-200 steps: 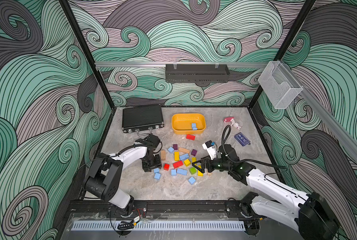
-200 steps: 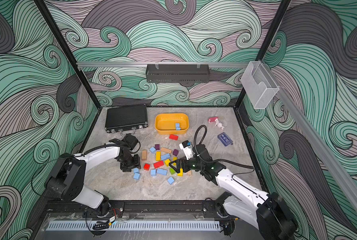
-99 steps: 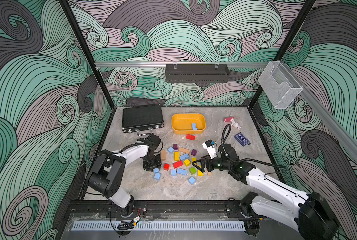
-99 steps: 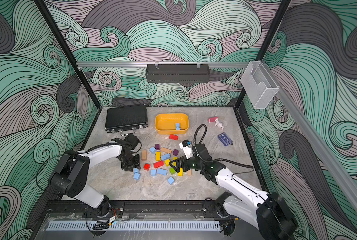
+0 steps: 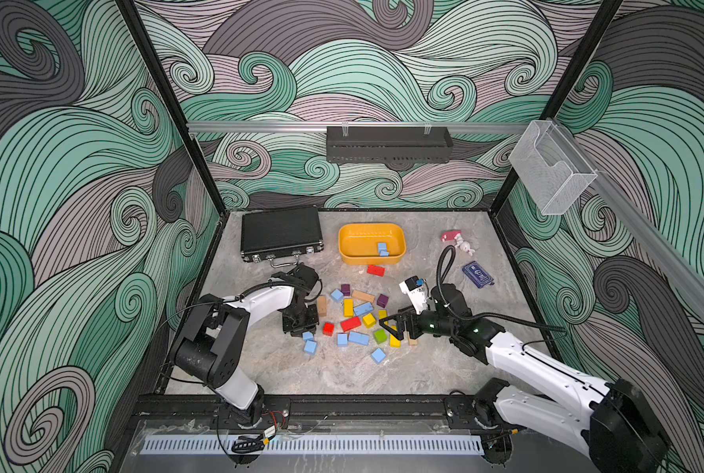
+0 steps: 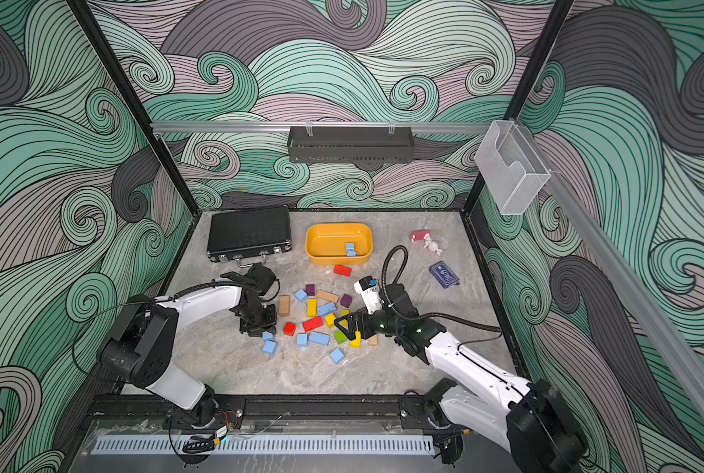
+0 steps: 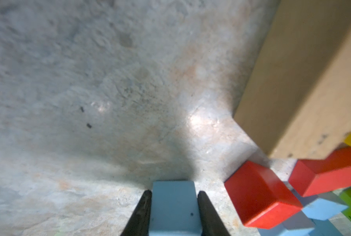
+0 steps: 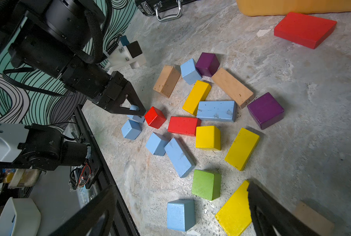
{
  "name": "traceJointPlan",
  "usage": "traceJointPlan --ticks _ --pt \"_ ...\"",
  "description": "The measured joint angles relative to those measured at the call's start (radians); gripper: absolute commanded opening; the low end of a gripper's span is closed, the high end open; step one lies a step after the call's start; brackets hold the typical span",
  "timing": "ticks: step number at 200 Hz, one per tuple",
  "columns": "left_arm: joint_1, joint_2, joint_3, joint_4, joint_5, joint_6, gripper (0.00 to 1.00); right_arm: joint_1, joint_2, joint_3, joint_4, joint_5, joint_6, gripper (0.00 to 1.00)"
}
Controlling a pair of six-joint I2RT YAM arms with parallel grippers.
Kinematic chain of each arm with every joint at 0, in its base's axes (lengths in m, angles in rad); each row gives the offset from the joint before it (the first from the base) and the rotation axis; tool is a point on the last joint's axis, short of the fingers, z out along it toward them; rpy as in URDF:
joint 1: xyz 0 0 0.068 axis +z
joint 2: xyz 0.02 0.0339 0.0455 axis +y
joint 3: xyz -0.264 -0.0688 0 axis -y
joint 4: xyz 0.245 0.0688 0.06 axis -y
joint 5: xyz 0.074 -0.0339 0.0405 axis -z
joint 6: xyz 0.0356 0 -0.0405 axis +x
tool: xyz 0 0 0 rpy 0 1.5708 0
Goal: Pick out the blue building blocks
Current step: Pick up the building block from the center of the board, then place the building block in the storage box.
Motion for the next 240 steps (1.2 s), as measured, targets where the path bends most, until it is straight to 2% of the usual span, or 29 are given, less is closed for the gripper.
traceJointPlan --ticks 36,65,117,158,201,240 --pt "0.000 0.000 0.010 -0.006 -0.011 0.000 0.19 0.000 -0.002 0.003 -0.004 0.003 -0.002 1.00" --pt "0.000 -0.004 0.048 -0.028 -0.042 0.013 0.00 0.000 -0.011 0.034 -0.027 0.008 -0.003 1.00" --pt "0.000 -0.080 0.173 -0.078 -0.094 0.069 0.00 -0.004 -0.066 0.134 -0.109 0.047 -0.004 0.99" --pt "0.000 -0.128 0.332 -0.093 -0.105 0.161 0.00 -0.032 -0.076 0.233 -0.198 0.068 -0.008 1.00" --pt "0.000 -0.137 0.459 -0.080 -0.112 0.262 0.00 -0.098 -0.044 0.321 -0.294 0.074 -0.007 1.00" --pt "0.000 -0.125 0.515 -0.012 -0.110 0.316 0.00 -0.153 0.006 0.380 -0.370 0.077 -0.008 1.00"
